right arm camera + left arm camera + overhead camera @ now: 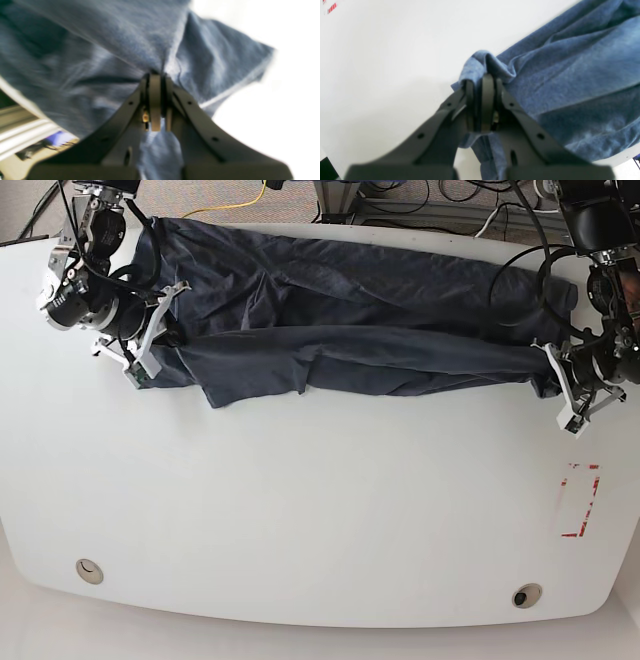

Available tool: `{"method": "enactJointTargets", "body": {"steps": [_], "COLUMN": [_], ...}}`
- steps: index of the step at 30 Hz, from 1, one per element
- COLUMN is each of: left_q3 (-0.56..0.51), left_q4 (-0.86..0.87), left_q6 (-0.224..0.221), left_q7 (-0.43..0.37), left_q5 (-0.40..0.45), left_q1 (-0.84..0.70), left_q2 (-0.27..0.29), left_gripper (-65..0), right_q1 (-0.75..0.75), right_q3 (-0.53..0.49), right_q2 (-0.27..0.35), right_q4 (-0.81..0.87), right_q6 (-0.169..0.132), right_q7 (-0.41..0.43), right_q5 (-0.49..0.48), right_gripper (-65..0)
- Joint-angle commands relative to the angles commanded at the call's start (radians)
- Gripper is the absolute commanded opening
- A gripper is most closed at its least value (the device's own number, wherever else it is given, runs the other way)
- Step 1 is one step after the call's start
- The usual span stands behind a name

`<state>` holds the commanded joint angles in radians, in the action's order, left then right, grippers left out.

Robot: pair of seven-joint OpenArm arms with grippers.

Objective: Layout the t-shirt on the table in an organized manner, then fold the t-shirt properly
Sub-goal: 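Open both grippers and release the folded hem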

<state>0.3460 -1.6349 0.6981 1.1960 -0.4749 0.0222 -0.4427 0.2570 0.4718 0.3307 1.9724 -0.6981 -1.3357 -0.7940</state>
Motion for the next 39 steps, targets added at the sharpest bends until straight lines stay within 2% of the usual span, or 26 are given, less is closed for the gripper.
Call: {"method": "enactJointTargets", "body": {"steps": [3, 7, 16, 20, 25, 29, 37, 39], "left_q3": [0.000, 0.000, -0.002, -0.005, -0.005, -0.006, -0.006, -0.005], "left_q4": [-0.002, -0.002, -0.006, -0.008, -0.008, -0.008, -0.008, -0.008], "left_q6": [0.000, 0.000, 0.000, 0.000, 0.000, 0.000, 0.000, 0.000], "left_q7": [0.000, 0.000, 0.002, 0.002, 0.002, 0.002, 0.002, 0.002], "left_q5": [0.000, 0.000, -0.002, -0.002, -0.002, -0.003, -0.003, 0.000], "left_q1": [0.000, -0.002, -0.028, -0.041, -0.068, -0.092, -0.107, -0.107], "left_q2": [0.000, -0.003, -0.026, -0.055, -0.060, -0.094, -0.100, -0.100], "left_gripper": [-65.0, -65.0, -65.0, -65.0, -65.0, -65.0, -65.0, -60.7], "right_q1": [0.021, 0.046, 0.071, 0.078, 0.084, 0.095, 0.124, 0.132], "right_q3": [0.025, 0.049, 0.055, 0.055, 0.055, 0.055, 0.055, 0.055], "right_q2": [0.020, 0.025, 0.025, 0.021, 0.018, 0.017, 0.017, 0.017], "right_q4": [0.002, 0.002, 0.002, 0.002, 0.000, 0.000, 0.000, 0.000], "right_q6": [0.000, 0.000, 0.000, 0.000, 0.000, 0.000, 0.000, 0.000], "right_q7": [-0.009, -0.012, -0.012, -0.012, -0.012, -0.012, -0.012, -0.011], "right_q5": [-0.051, -0.060, -0.055, -0.055, -0.054, -0.052, -0.052, -0.052], "right_gripper": [-65.0, -65.0, -65.0, -65.0, -65.0, -65.0, -65.0, -65.0]}}
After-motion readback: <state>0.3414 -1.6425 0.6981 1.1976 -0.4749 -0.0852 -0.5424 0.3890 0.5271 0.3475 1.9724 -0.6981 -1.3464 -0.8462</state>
